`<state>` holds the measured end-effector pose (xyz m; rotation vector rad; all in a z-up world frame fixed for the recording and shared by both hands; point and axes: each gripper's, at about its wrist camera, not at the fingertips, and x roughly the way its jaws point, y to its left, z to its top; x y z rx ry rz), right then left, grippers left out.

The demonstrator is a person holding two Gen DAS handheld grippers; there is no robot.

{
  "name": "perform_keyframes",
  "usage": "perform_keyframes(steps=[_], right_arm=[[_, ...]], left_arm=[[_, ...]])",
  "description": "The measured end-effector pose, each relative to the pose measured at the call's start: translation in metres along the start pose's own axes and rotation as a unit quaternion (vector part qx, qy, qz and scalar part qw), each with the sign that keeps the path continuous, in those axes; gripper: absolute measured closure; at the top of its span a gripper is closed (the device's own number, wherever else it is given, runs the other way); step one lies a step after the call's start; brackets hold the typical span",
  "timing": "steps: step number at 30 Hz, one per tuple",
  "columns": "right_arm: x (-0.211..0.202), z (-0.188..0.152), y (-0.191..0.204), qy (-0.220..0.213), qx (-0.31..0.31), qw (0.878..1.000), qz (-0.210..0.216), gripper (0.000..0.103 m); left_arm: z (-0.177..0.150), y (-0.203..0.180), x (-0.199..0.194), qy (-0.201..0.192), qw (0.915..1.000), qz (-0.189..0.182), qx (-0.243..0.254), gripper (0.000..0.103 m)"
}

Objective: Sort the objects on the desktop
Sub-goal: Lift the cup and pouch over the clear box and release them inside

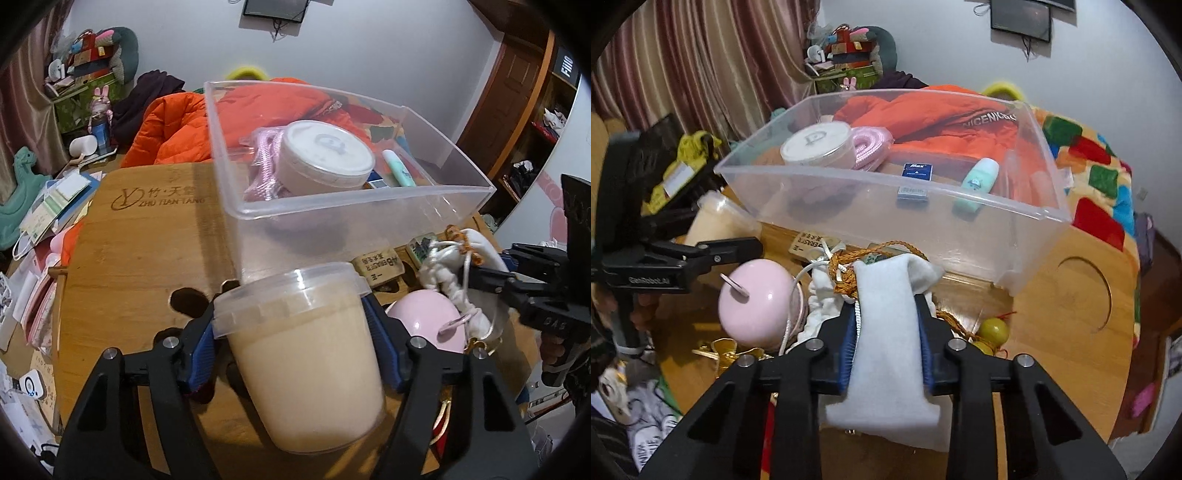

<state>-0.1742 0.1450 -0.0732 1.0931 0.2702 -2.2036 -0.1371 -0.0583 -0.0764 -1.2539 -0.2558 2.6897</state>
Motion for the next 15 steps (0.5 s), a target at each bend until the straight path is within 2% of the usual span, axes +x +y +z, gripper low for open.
perform_keyframes(steps=[5,15], right_arm=[[-0.015,-0.004,-0.001,-0.003,0.018,1.000,0.025,0.081],[-0.052,0.004,-0.001,-0.047,0.038,0.997,0.043,0.082]], left_arm=[[-0.003,0.007,-0.004,-0.002,0.9999,0.002,-0.012,0.034],[-0.004,0.013,-0.023,-0.032,0.9993,0.006,-0.020,0.035]])
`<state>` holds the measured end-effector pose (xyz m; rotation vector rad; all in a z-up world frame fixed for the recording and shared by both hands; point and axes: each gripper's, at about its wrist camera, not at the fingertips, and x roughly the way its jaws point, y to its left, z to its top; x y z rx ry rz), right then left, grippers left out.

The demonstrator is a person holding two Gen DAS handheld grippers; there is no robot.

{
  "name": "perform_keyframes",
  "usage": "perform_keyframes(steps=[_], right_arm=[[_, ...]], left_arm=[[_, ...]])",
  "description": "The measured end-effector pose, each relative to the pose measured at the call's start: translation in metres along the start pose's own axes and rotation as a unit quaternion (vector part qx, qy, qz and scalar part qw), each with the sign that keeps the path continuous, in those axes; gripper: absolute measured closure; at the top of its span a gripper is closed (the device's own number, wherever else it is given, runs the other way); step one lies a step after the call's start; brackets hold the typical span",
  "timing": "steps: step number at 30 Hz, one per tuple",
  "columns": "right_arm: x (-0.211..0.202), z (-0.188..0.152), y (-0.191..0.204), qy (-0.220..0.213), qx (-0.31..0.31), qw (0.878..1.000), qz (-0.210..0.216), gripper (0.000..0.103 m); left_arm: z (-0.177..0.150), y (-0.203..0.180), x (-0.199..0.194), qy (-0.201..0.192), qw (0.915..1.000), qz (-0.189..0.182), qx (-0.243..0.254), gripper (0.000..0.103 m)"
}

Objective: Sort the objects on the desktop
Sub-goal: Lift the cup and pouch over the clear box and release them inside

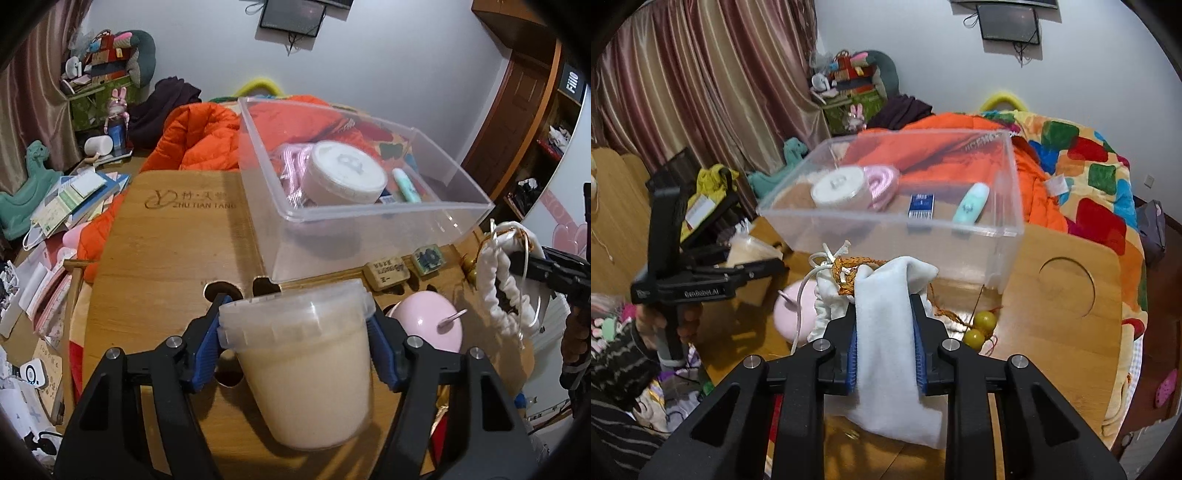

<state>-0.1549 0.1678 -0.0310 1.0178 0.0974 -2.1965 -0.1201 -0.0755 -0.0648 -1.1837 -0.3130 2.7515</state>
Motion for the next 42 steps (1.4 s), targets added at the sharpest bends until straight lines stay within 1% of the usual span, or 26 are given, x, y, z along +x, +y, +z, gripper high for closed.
perform_keyframes(steps=[3,8,12,15,20,23,24,28,30,35,39,42], right_arm=[[-0.005,0.006,-0.003,-0.007,0.014,1.000,0.008,0.082],[-0.013,0.019,-0.002,-0.023,0.001,1.000,-0.014,0.082],[-0.019,0.028,-0.004,-0.036,-0.002,0.999,-0.019,0.082],[-0.023,0.035,-0.002,-0.045,-0.012,0.999,-0.022,0.082],[-0.022,0.046,0.003,-0.043,-0.041,0.997,-0.041,0.082],[-0.021,0.053,0.005,-0.043,-0.053,0.996,-0.053,0.082],[-0.022,0.055,0.006,-0.045,-0.055,0.996,-0.056,0.082],[-0.021,0.071,0.006,-0.053,-0.058,0.995,-0.056,0.082],[-0.016,0.076,0.004,-0.052,-0.061,0.995,-0.061,0.082],[0.011,0.084,-0.006,-0.031,-0.050,0.997,-0.052,0.082],[0.029,0.087,-0.015,-0.013,-0.041,0.998,-0.046,0.082],[0.038,0.090,-0.021,-0.002,-0.032,0.999,-0.038,0.081]], left_arm=[[0.003,0.000,-0.006,-0.008,1.0000,-0.002,0.001,0.035],[0.006,0.002,-0.010,-0.016,0.9999,-0.001,-0.003,0.037],[0.006,0.003,-0.011,-0.019,0.9998,-0.003,-0.006,0.037],[0.005,0.002,-0.011,-0.020,0.9998,-0.003,-0.006,0.037],[0.007,0.004,-0.018,-0.027,0.9995,-0.011,-0.010,0.037],[0.015,0.003,-0.027,-0.040,0.9990,-0.014,-0.012,0.037],[0.019,0.003,-0.030,-0.041,0.9988,-0.021,-0.015,0.037],[0.034,0.001,-0.046,-0.060,0.9976,-0.030,-0.017,0.037],[0.043,-0.002,-0.054,-0.071,0.9969,-0.032,-0.010,0.037],[0.068,-0.011,-0.061,-0.085,0.9959,-0.030,0.009,0.037],[0.084,-0.018,-0.055,-0.091,0.9954,-0.019,0.023,0.037],[0.095,-0.019,-0.041,-0.088,0.9956,-0.013,0.031,0.037]])
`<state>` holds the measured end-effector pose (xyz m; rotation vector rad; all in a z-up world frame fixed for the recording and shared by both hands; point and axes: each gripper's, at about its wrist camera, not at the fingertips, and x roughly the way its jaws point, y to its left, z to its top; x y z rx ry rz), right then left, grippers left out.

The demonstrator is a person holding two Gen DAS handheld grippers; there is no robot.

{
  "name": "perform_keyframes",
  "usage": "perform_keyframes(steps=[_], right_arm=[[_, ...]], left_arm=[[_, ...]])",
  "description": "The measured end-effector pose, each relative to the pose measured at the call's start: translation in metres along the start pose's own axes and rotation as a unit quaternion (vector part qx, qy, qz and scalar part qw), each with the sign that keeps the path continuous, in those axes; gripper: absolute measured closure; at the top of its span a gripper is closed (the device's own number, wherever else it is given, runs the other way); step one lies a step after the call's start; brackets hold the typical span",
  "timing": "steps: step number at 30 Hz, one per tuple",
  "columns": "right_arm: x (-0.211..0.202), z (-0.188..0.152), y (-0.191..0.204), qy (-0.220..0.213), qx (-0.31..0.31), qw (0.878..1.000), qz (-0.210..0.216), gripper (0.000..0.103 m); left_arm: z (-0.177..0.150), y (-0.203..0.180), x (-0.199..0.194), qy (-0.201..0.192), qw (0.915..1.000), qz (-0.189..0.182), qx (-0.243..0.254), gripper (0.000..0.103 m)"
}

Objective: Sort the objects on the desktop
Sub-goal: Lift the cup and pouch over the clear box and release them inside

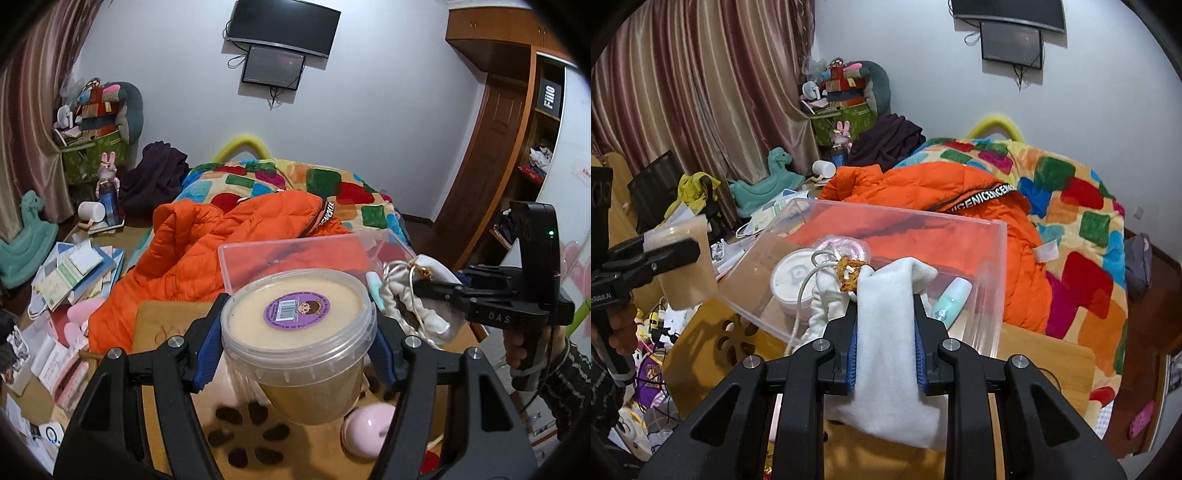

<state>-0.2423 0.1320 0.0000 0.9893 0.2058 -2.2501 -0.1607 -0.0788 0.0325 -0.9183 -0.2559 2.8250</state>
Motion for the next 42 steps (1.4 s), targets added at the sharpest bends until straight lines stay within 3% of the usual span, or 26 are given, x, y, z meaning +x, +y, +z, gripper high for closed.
perform_keyframes(steps=[7,10,14,24,33,36,42], right_arm=[[0.024,0.003,-0.004,0.036,-0.007,0.999,0.000,0.076],[0.033,0.005,-0.004,0.048,-0.007,0.999,0.005,0.068],[0.039,0.007,-0.004,0.045,-0.016,0.999,-0.012,0.052],[0.043,0.010,-0.008,0.046,-0.004,0.999,-0.025,0.042],[0.018,0.004,0.004,0.018,-0.024,0.999,-0.039,0.038],[0.007,0.003,0.010,0.005,-0.033,0.998,-0.045,0.031],[-0.020,-0.006,0.029,-0.028,-0.066,0.995,-0.063,0.026]], left_arm=[[0.002,0.002,0.035,0.027,0.9996,-0.001,0.002,0.037],[0.003,0.002,0.046,0.038,0.9993,-0.001,0.002,0.037],[0.001,0.004,0.053,0.045,0.9990,0.001,0.003,0.037],[-0.007,-0.004,0.074,0.072,0.9971,0.008,0.023,0.037],[-0.008,-0.013,0.072,0.070,0.9962,0.026,0.045,0.036],[-0.008,-0.015,0.068,0.067,0.9962,0.031,0.047,0.036],[0.000,-0.025,0.037,0.019,0.9977,0.032,0.057,0.028]])
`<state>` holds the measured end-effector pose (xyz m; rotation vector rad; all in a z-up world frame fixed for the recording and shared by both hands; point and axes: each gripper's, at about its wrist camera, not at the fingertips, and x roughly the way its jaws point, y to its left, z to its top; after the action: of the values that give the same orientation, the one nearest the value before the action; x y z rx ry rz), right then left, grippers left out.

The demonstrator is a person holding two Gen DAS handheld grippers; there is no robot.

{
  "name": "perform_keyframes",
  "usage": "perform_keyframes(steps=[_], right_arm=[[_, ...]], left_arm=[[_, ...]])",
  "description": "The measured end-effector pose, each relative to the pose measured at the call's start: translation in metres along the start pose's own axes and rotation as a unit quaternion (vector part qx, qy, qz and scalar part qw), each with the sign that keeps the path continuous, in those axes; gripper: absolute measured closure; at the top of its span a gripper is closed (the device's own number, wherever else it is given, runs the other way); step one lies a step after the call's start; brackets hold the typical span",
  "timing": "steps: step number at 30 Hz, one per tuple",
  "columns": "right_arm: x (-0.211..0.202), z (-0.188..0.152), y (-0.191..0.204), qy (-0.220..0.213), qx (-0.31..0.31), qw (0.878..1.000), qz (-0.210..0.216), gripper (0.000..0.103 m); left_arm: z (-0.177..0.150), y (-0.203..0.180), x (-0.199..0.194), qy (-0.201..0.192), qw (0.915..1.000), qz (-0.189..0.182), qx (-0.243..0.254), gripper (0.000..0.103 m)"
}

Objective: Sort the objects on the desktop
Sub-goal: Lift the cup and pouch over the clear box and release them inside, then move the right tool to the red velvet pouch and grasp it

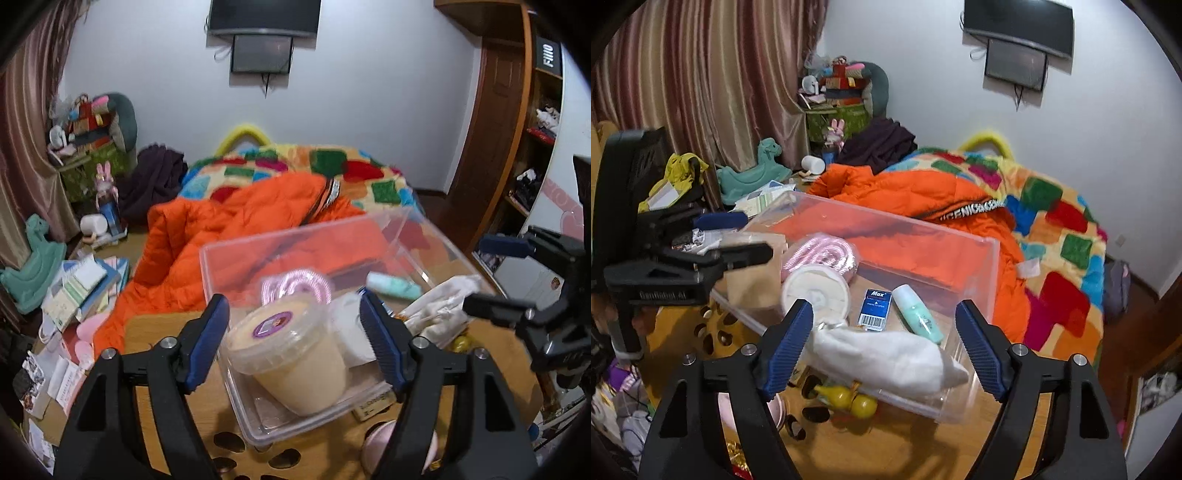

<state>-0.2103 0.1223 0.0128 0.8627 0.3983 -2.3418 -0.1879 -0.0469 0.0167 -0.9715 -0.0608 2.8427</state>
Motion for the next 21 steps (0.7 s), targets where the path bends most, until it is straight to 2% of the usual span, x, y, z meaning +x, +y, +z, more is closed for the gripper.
perform_keyframes(steps=[2,6,10,13,21], right_arm=[[-0.010,-0.004,0.005,-0.011,-0.004,1.000,-0.007,0.025],[-0.028,-0.013,0.013,-0.025,-0.007,1.000,-0.011,0.025],[-0.043,-0.030,0.021,-0.036,-0.005,0.999,-0.012,0.020],[-0.051,-0.044,0.029,-0.041,-0.004,0.999,-0.014,0.020],[-0.056,-0.091,0.046,-0.032,0.032,0.999,0.015,0.019]], left_arm=[[0.000,-0.008,-0.013,-0.013,0.9998,-0.001,0.014,0.027],[-0.008,-0.023,-0.032,-0.033,0.9987,0.004,0.039,0.014],[-0.025,-0.034,-0.050,-0.051,0.9971,0.007,0.057,0.010],[-0.037,-0.037,-0.055,-0.047,0.9971,0.003,0.059,0.010],[-0.078,-0.034,-0.064,-0.022,0.9992,-0.010,0.032,0.009]])
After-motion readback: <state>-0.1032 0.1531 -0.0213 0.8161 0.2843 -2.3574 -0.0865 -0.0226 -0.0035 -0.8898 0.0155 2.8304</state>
